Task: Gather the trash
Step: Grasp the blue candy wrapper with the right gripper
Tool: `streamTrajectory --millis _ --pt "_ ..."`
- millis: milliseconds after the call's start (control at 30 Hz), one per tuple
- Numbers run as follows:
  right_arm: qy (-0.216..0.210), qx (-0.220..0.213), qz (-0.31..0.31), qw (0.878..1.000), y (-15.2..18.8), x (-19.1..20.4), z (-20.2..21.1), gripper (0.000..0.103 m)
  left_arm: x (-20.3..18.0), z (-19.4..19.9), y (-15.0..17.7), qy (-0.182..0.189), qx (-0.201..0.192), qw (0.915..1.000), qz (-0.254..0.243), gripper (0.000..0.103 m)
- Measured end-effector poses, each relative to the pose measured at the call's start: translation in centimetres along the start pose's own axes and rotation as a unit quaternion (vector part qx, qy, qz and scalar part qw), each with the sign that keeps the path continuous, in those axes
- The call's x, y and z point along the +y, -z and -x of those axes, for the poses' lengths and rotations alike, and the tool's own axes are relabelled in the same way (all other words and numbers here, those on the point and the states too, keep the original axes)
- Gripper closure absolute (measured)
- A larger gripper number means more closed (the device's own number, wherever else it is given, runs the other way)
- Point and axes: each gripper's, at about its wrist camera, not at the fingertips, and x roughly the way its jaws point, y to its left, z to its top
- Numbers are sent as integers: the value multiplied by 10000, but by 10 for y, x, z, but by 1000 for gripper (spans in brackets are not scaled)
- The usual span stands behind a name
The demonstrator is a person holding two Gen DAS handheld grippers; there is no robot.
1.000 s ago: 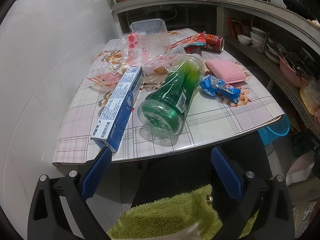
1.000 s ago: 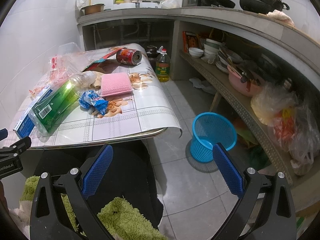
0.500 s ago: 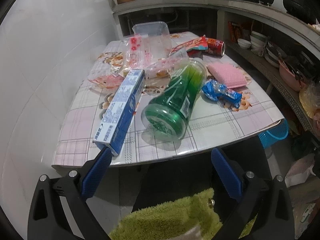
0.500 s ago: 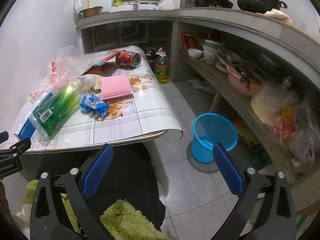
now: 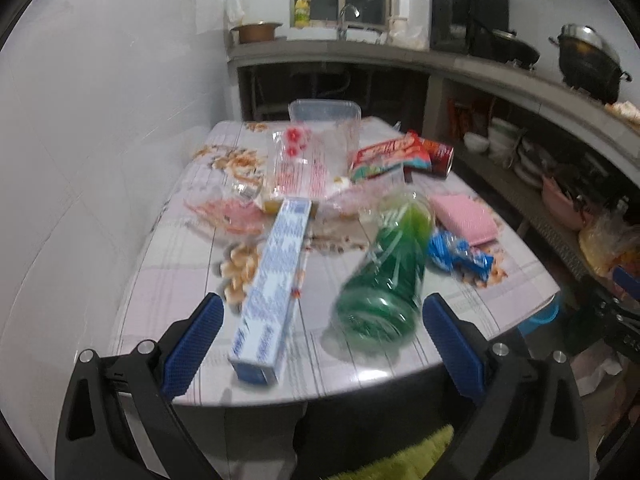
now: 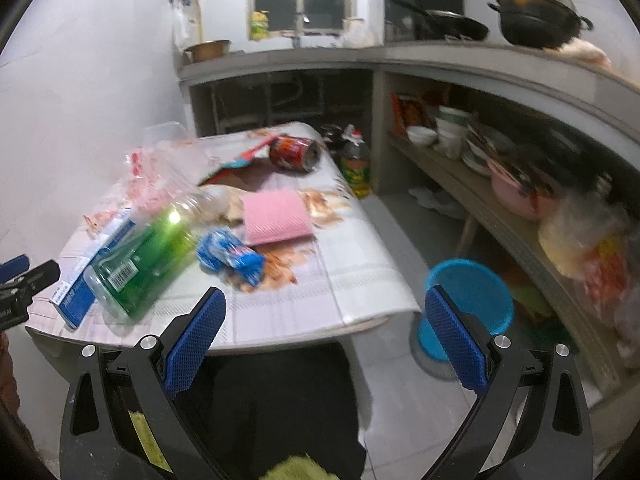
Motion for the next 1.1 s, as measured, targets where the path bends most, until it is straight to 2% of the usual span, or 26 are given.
streamTrajectory --millis 167,300,400,467,700,733,800,867,967,1100 --pt "-228 131 367 9990 -14 21 -20 8 26 -10 -3 430 -262 9982 326 5" --pt "-745 302 599 9950 -25 37 -43 11 22 -14 -8 876 -281 9954 282 5" --pt "-1261 501 806 9875 -30 49 -65 23 14 -21 -11 1293 -235 9909 297 5" --pt "-1406 653 984 9830 -34 58 -83 35 7 -24 -13 1521 -230 9877 287 7" --pt "-1906 1100 1391 9655 -40 77 -131 53 -5 -36 -28 1919 -190 9810 228 31" --pt "-1905 1206 1457 9633 -38 79 -137 62 -5 -39 -32 1974 -150 9798 277 35" --pt "-1819 1288 1538 9626 -34 82 -141 70 -5 -46 -38 2102 -60 9769 391 40" --pt "-1872 1335 1431 9626 -31 78 -138 83 -7 -54 -47 2272 70 9719 612 44" --pt "-1951 1352 1219 9637 -26 71 -135 89 -17 -62 -60 2442 180 9664 783 46" --pt "-1933 1302 957 9677 -14 52 -119 94 -43 -71 -71 2455 310 9663 707 47"
